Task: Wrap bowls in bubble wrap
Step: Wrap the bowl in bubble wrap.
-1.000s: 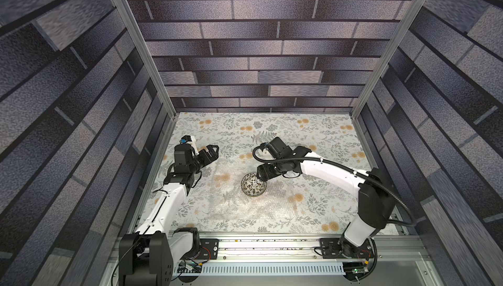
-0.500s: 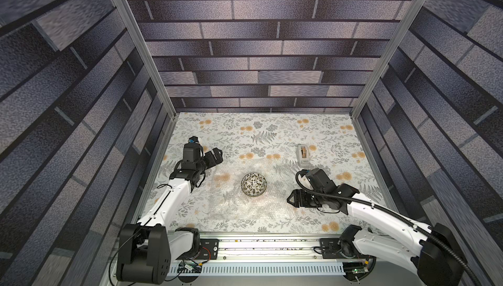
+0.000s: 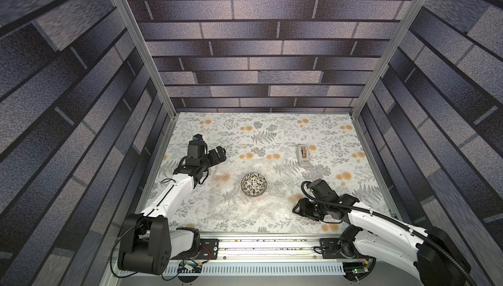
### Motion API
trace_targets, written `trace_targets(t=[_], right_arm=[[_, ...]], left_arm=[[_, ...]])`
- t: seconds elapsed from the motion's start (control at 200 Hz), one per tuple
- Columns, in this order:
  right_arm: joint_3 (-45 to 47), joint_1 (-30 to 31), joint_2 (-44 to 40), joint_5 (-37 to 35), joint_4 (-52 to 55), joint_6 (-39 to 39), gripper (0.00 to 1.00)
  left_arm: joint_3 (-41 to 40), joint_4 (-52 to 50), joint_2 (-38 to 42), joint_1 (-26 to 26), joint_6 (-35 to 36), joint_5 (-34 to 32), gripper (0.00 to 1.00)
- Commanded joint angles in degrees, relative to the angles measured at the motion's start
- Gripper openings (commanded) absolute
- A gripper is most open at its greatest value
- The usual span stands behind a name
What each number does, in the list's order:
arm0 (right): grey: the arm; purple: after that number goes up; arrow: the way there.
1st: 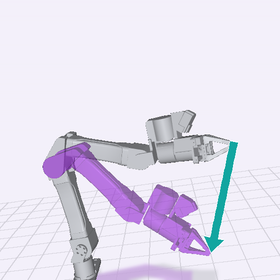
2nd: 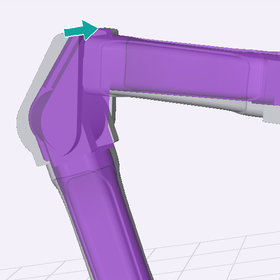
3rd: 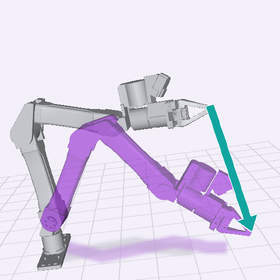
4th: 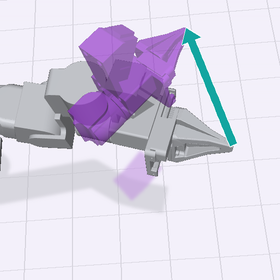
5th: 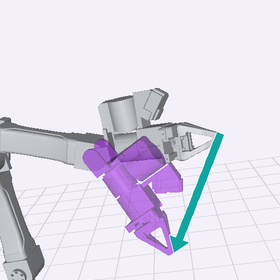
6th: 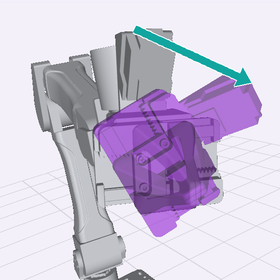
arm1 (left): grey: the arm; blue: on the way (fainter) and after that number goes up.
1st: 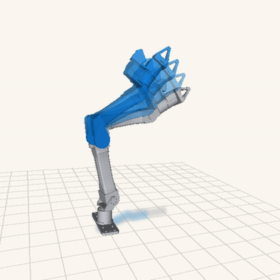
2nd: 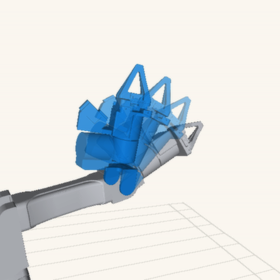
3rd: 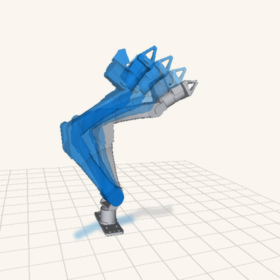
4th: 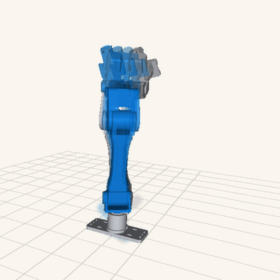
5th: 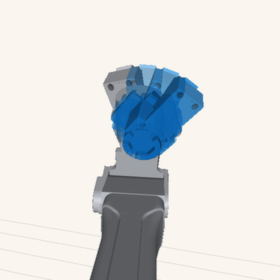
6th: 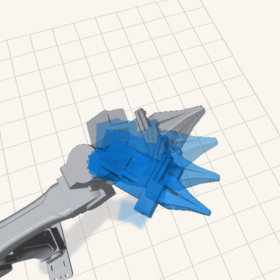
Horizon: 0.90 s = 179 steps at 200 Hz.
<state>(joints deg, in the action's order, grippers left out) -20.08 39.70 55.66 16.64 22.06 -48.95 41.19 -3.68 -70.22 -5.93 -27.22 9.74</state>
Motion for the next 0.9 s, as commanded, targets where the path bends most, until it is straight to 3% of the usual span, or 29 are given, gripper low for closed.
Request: trace_targets(t=[0.0, 0.2, 0.536, 0.727, 0.892], right_arm=[[2.43, -0.36, -0.46, 1.36, -1.87, -2.60, 0.51], [7.27, -0.32, 0.23, 3.72, -8.97, -6.40, 0.47], [7.09, -0.26, 0.55, 4.14, -11.48, -6.39, 0.36], [6.27, -0.31, 1.22, 4.83, -14.48, -6.55, 0.36], [6.10, -0.25, 1.44, 5.63, -17.60, -7.09, 0.43]], left_arm=[[1.25, 0.08, 1.28, -0.38, 0.51, -1.55, 1.00], [1.71, -0.05, 0.87, -0.65, 0.52, -1.74, 1.00], [2.44, 0.12, -0.20, -1.61, 0.68, -2.44, 1.00], [2.66, -0.11, -0.21, -1.75, 0.85, -2.78, 1.00], [3.20, -0.80, -0.12, -1.82, 1.29, -2.96, 1.00]])
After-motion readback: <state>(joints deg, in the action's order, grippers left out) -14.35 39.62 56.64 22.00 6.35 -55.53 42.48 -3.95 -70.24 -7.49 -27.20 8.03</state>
